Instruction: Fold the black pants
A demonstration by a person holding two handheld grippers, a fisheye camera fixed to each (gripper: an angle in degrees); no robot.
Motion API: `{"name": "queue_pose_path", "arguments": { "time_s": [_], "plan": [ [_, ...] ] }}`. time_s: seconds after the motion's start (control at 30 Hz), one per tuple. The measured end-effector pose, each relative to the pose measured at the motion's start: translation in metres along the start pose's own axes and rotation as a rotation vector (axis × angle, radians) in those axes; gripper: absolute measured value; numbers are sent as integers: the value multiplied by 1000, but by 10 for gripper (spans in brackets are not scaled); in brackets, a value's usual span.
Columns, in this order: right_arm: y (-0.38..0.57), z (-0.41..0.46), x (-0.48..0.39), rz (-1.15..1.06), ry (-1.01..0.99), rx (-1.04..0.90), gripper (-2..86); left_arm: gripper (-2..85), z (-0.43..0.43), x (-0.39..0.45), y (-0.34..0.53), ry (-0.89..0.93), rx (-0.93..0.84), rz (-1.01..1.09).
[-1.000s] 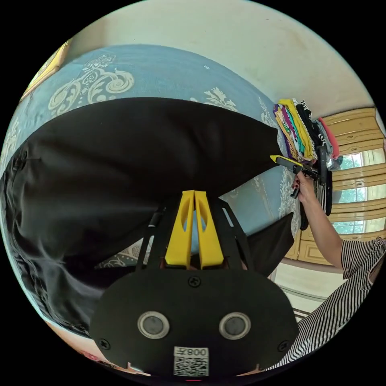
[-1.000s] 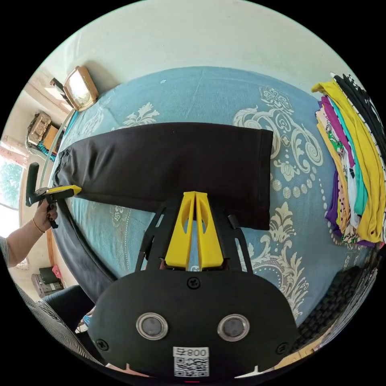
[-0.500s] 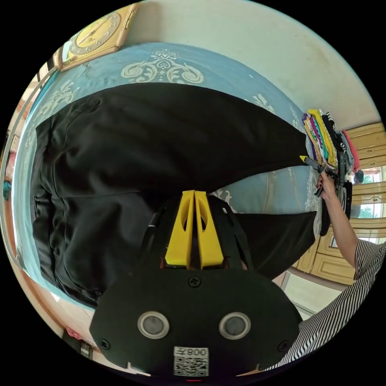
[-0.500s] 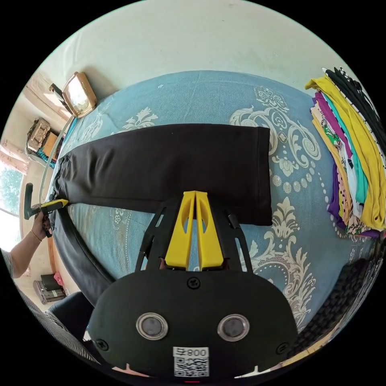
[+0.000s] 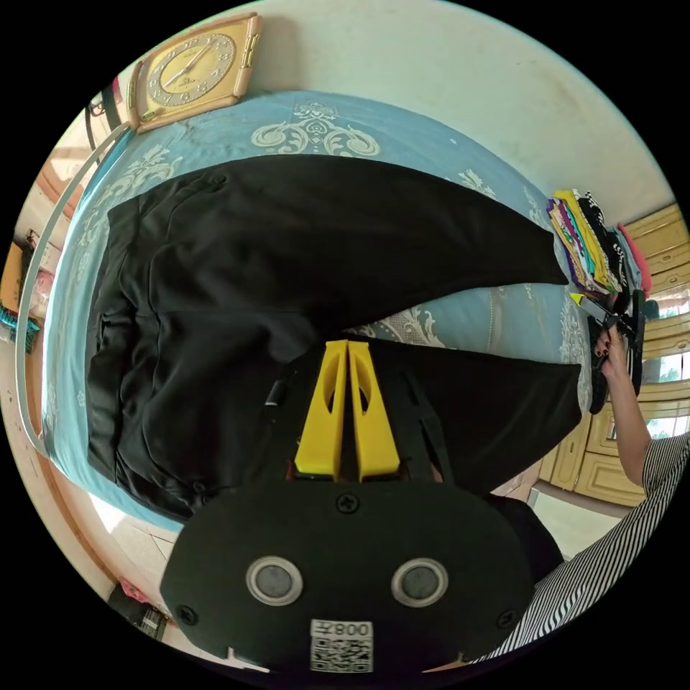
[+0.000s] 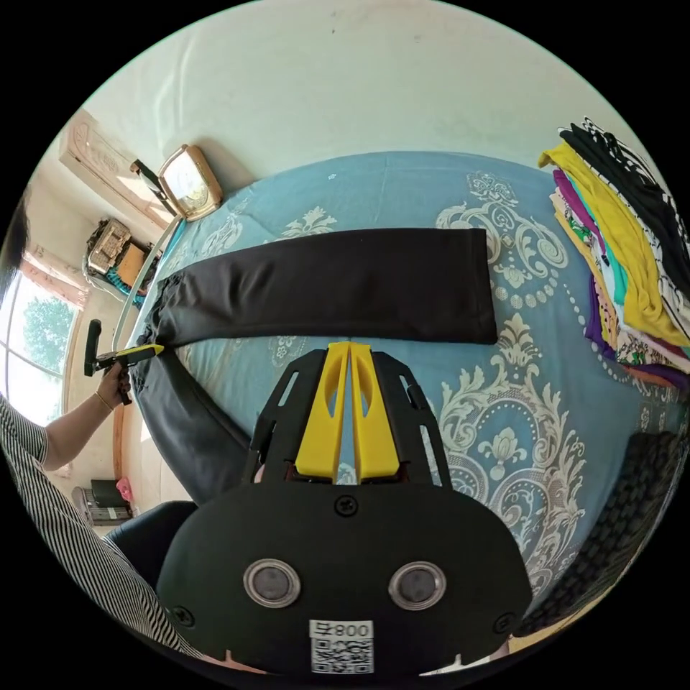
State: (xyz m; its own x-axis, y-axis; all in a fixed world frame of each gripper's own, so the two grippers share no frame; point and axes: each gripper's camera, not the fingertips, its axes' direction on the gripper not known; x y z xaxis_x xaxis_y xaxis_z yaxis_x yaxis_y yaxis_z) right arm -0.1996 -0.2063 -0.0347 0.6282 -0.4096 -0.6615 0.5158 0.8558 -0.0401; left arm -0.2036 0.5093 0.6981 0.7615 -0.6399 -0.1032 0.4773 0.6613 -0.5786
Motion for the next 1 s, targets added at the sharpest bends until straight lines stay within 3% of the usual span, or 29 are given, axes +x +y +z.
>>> {"name": "queue_pose_path", "arguments": {
  "time_s": [0.2, 0.47, 0.77, 1.0],
  "plan": [
    [52, 10, -25, 12, -106, -38, 1, 1, 9, -19, 56, 24, 17, 13],
    [103, -14, -51, -22, -103, 1, 1, 1, -12, -45, 153, 42, 122, 11],
    [213, -52, -89, 36, -115, -44, 1, 0, -30, -92, 327, 157, 164, -86],
    [279, -54, -126, 47, -187, -140, 1, 1, -38, -155, 493, 294, 226, -302]
  ]
}}
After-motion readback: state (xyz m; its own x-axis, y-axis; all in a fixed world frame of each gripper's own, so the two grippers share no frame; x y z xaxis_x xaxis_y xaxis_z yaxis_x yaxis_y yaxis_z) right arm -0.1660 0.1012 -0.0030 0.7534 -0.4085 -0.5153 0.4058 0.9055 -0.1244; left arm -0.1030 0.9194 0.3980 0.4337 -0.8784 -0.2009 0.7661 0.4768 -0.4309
